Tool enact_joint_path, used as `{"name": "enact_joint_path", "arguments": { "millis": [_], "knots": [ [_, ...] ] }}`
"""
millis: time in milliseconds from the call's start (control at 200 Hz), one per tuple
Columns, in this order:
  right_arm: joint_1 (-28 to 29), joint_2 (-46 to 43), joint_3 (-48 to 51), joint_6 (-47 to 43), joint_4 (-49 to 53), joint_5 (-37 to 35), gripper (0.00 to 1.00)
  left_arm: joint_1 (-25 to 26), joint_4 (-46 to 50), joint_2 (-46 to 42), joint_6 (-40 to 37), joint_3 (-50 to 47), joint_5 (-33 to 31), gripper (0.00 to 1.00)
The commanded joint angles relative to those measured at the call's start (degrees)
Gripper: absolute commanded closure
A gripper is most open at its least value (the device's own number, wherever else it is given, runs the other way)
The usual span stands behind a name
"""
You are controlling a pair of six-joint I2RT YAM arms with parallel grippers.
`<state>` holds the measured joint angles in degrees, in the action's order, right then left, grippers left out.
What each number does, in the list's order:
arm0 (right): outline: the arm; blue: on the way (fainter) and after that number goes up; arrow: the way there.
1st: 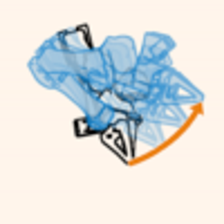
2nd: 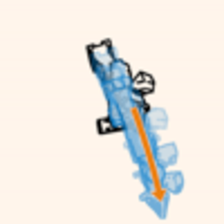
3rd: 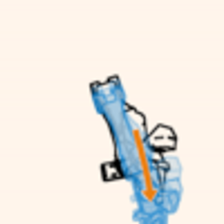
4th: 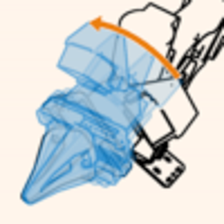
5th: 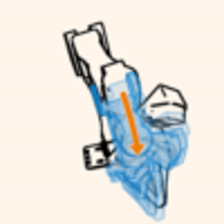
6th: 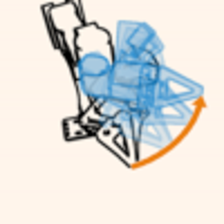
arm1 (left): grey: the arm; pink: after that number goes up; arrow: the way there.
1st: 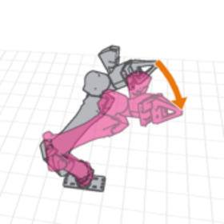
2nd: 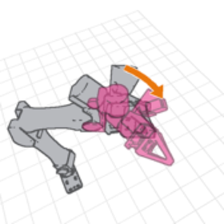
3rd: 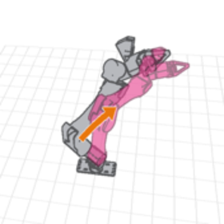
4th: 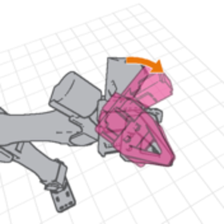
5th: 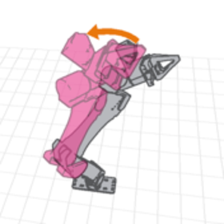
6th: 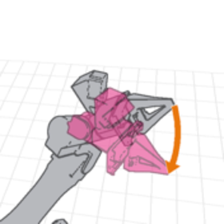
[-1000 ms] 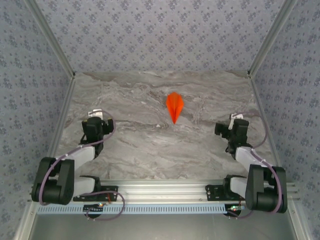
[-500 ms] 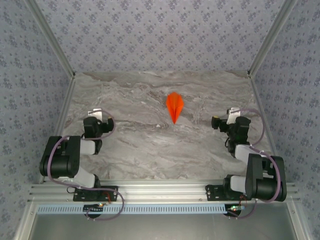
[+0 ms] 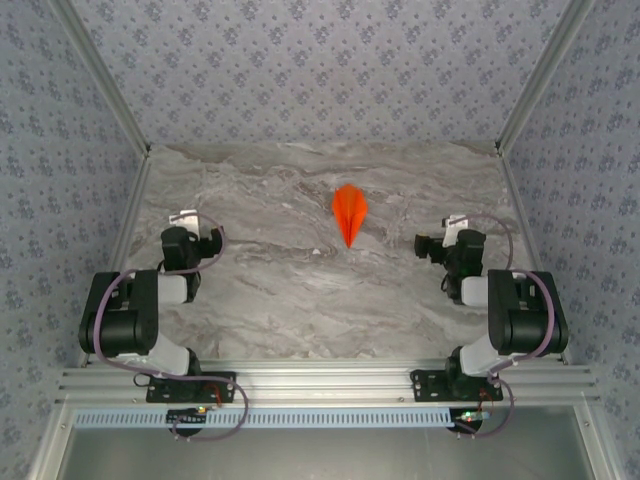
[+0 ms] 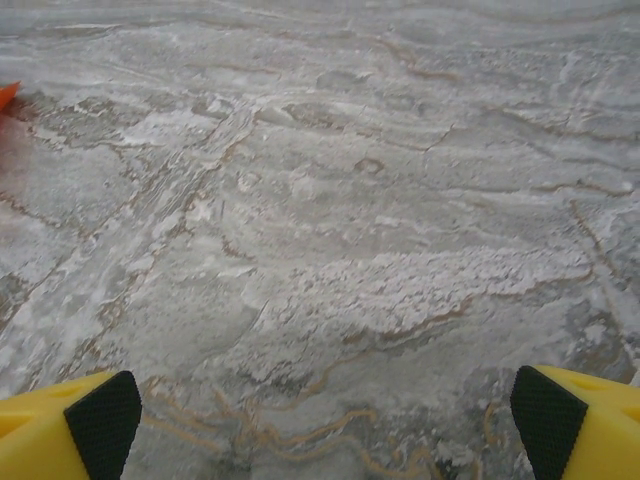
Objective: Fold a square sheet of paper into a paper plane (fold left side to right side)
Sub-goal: Reset both arms
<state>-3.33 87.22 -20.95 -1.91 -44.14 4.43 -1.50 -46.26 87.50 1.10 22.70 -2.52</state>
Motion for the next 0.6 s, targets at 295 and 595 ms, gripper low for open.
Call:
{"name": "enact_joint_path", "arguments": {
  "millis": [295,595],
  "knots": [
    [2.0,0.0,-1.0,0.3,-2.3,-6.4,0.00,-0.1,-0.3,0.3,0.6,0.9,0.9,0.02],
    [1.5,0.0,-1.3,0.6,-1.9,-5.7,0.00,0.0,-0.3,0.3,0.5,0.9,1.0,0.02]
  ]
}}
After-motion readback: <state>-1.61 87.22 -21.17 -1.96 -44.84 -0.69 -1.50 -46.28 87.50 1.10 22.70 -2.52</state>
